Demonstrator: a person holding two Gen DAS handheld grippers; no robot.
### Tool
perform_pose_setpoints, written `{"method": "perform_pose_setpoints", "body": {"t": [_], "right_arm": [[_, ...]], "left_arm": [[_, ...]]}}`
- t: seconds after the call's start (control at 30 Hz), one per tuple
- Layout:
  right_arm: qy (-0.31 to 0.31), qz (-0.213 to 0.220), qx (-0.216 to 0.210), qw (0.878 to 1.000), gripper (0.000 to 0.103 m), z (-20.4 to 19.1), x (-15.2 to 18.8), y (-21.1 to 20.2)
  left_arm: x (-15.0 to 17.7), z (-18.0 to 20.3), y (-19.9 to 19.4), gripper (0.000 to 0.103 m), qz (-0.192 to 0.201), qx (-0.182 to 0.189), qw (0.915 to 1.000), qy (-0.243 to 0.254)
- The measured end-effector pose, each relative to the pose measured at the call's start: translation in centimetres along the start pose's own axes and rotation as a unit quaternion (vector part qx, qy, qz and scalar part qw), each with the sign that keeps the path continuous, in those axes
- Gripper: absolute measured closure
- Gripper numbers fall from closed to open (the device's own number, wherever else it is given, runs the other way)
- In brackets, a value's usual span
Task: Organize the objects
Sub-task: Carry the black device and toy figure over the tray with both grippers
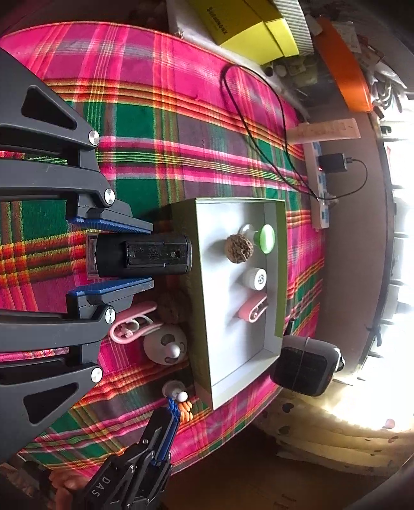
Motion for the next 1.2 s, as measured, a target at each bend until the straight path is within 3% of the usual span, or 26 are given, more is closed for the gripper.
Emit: {"method": "perform_pose_setpoints", "body": {"t": [1.2], "right_arm": [[-0.026, 0.005, -0.023, 0.999, 0.087, -2.3, -4.7, 3.3]], "left_arm": [[-3.6, -1.1, 1.1, 0.078, 0.014, -0.002, 0.9999, -0.004]]}}
Point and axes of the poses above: each gripper's, at about its wrist camera, not at the fingertips, and y roughly the way its jaws point, z to its right, x to its underside, the point moved 3 cm from there along y, roughly the way its jaws point, and after that the axes turned 6 degrees about x, right-handed, at the moved point
